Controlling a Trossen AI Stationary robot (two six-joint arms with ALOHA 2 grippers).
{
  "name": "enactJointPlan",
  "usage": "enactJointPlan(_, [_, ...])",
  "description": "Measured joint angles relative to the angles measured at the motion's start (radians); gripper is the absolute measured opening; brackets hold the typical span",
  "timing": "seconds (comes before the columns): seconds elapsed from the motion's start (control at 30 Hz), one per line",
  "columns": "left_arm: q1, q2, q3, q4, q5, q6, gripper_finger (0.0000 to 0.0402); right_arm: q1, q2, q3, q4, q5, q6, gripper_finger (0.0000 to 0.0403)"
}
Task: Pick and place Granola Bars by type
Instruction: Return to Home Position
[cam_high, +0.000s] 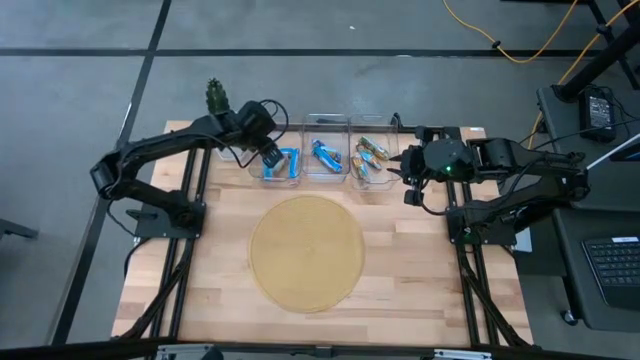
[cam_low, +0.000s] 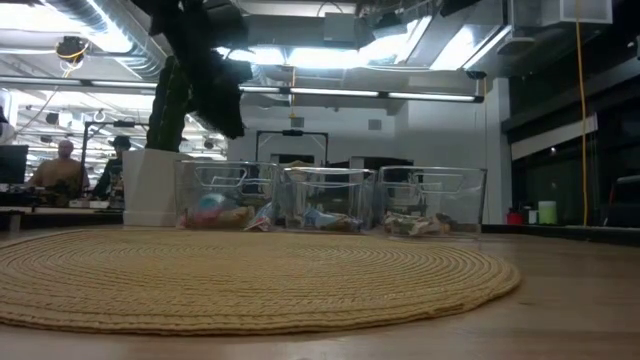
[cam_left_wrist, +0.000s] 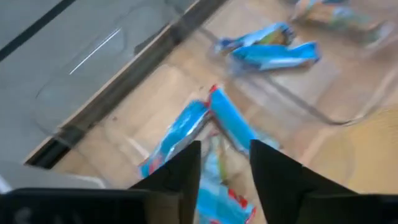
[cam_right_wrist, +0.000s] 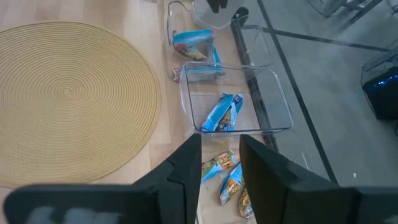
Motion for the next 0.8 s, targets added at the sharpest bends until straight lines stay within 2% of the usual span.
enactJointPlan(0.1, [0.000, -0.026, 0.033, -0.009, 0.061, -0.006, 0.0144, 0.000, -0.003, 0.000, 0.000, 0.000, 0.001, 0.0111])
enactJointPlan(0.23, [-0.015, -0.094, 0.107, -0.007, 0.220, -0.003, 0.0135, 0.000, -0.040, 0.000, -0.010, 0.001, 0.024, 0.0109])
enactJointPlan(0.37, [-0.075, -0.191, 0.190, -0.004, 0.372, 0.045, 0.0091, 0.000, -0.115, 0.000, -0.016, 0.034, 0.059, 0.0091])
enactJointPlan(0.5, [-0.166, -0.295, 0.215, 0.017, 0.504, 0.046, 0.0022, 0.000, -0.199, 0.000, -0.028, 0.035, 0.065, 0.0054])
enactJointPlan(0.57, [-0.232, -0.343, 0.202, 0.048, 0.501, 0.019, 0.0008, 0.000, -0.233, 0.000, -0.040, 0.035, 0.088, 0.0029])
enactJointPlan(0.63, [-0.323, -0.377, 0.173, 0.084, 0.455, -0.019, 0.0004, 0.000, -0.260, 0.000, -0.063, 0.035, 0.118, 0.0009])
enactJointPlan(0.8, [-0.574, -0.433, -0.009, 0.294, 0.317, -0.086, 0.0002, 0.000, -0.298, -0.006, -0.132, 0.035, 0.170, 0.0011])
